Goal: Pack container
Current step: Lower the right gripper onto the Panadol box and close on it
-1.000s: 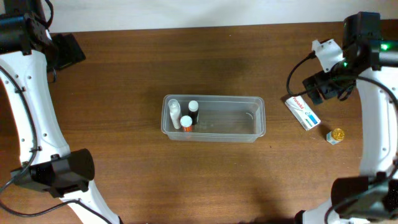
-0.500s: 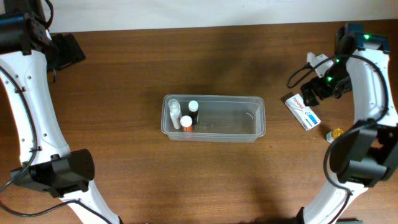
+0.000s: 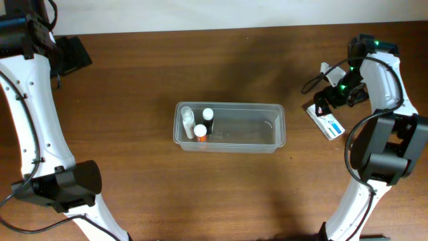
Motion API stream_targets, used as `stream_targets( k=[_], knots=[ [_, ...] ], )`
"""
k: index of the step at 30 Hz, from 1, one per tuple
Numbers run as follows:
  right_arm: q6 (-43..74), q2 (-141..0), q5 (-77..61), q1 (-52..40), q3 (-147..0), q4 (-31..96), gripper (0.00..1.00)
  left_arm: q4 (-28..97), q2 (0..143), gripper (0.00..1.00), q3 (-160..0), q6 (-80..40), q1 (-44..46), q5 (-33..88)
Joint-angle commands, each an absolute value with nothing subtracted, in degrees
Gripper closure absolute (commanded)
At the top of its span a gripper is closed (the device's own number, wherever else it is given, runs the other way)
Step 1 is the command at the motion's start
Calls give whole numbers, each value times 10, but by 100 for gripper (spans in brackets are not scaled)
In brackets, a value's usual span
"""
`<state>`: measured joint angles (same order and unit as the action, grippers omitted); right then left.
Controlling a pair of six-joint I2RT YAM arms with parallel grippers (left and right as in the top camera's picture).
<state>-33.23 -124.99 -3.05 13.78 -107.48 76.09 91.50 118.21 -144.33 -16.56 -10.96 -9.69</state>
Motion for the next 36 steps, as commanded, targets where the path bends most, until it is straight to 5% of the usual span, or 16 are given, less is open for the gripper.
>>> stream_targets(
  k=[1,27,33,36],
  knots=[
    [-326,-1265,-56,135,-1078,759,2,916,1184,1,-1453,-171,-112,-99],
    [-325,-1273,-56,135,-919,612,1,916,1184,1,-1453,-171,-112,-99],
    [-325,-1273,-56,135,-919,613,25,916,1184,1,-1453,-171,-112,-99],
    [-325,-1273,-56,135,-919,613,27,916,1184,1,-1453,-171,-112,-99]
  ],
)
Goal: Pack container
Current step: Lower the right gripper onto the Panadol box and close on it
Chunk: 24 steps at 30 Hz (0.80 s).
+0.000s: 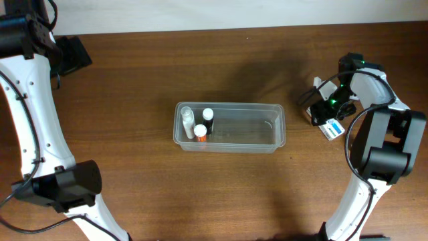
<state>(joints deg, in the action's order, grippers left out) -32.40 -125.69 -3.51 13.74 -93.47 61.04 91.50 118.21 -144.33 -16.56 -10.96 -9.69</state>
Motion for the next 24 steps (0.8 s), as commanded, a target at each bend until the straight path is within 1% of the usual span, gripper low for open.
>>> stream_targets(
  k=[1,4,13,20,24],
  knots=[
    [-325,-1273,-56,135,-919,613,27,916,1184,0,-1453,-171,-112,-99],
    [-316,-1273,-56,135,-919,613,28,916,1184,1,-1453,-171,-112,-99],
    [-210,-1273,-56,135,-919,603,28,916,1184,1,-1453,-171,-112,-99],
    [-118,-1273,-56,135,-919,595,28,916,1184,1,-1453,-171,-112,-99],
    [-33,-1273,-62,135,-919,598,28,916,1184,0,-1453,-171,-112,-99]
  ],
)
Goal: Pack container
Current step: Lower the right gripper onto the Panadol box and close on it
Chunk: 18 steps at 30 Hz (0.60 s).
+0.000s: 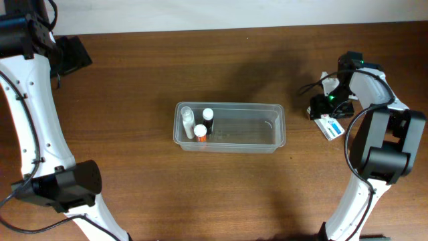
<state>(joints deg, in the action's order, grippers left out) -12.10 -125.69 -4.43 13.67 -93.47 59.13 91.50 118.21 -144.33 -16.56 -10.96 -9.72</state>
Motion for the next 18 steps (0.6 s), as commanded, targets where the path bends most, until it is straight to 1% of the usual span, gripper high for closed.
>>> stream_targets(
  k=[1,9,13,15,18],
  knots=[
    [-15,-1273,-72,135,-919,599,28,916,1184,1,-1453,-171,-112,-99],
    [93,-1273,-172,136,-919,591,27,916,1184,1,-1453,-171,-112,-99],
    [117,-1273,-196,136,-919,585,27,916,1184,1,-1453,-171,-112,-99],
    [116,-1273,-186,136,-919,584,27,916,1184,1,-1453,-171,-112,-99],
    [98,-1273,-121,136,-919,581,27,916,1184,1,-1453,-171,-112,-99]
  ],
)
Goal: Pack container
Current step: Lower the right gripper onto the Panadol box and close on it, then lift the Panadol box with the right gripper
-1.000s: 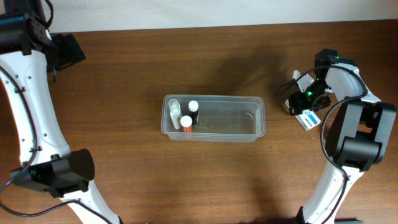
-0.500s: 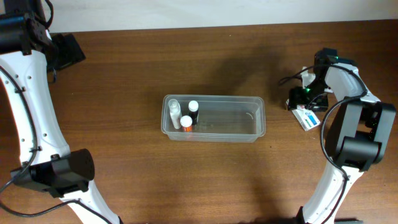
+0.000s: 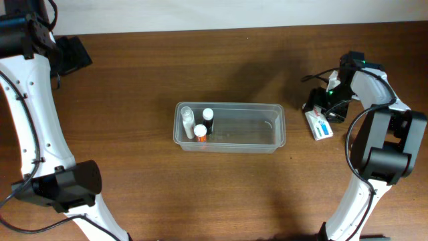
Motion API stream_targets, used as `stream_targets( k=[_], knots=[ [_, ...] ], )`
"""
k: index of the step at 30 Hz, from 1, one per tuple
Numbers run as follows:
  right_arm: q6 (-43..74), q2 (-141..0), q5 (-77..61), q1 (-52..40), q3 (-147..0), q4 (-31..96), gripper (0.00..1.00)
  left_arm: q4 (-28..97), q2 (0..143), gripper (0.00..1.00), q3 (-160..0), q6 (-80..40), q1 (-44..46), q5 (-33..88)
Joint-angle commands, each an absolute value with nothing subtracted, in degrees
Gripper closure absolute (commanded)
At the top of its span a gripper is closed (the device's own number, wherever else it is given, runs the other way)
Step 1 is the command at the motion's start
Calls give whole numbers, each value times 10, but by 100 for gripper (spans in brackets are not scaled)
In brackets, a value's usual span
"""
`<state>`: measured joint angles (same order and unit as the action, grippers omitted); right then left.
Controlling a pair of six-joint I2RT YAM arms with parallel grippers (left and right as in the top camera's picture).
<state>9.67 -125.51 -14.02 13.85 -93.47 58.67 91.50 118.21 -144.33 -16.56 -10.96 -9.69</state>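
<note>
A clear plastic container [image 3: 264, 127] sits mid-table. Its left end holds three small bottles: a clear one with a white cap [image 3: 186, 118], a dark one with a white cap [image 3: 208, 116] and an orange one [image 3: 200, 132]. To the right of the container lies a small white box with blue print [image 3: 320, 126]. My right gripper [image 3: 319, 106] is down at the box's far end; the wrist hides its jaws. My left gripper [image 3: 69, 53] rests at the far left back corner, its fingers too dark to read.
The right arm's cable [image 3: 318, 77] loops over the table just behind the box. The left arm's base [image 3: 67, 187] stands at the front left, and the right arm's base [image 3: 384, 157] at the front right.
The white box now lies a little further left, closer to the container, and is turned more end-on. My right gripper has shifted slightly left at its far end. The left arm has not moved.
The right gripper first stood right of the box's far end. It then covered the box's upper half, then sat at its top end. The box has ended up slightly nearer the container. Container, bottles and left arm stayed put.
</note>
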Motion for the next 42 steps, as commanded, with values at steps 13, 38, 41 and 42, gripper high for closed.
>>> stream_targets(
  k=[13,38,41,42],
  knots=[
    [-197,-1273,-18,135,-919,581,18,916,1184,1,-1453,-171,-112,-99],
    [-211,-1273,-29,135,-919,594,25,916,1184,1,-1453,-171,-112,-99],
    [-183,-1273,-29,135,-919,594,25,916,1184,1,-1453,-171,-112,-99],
    [-178,-1273,-29,135,-919,595,25,916,1184,1,-1453,-171,-112,-99]
  ],
)
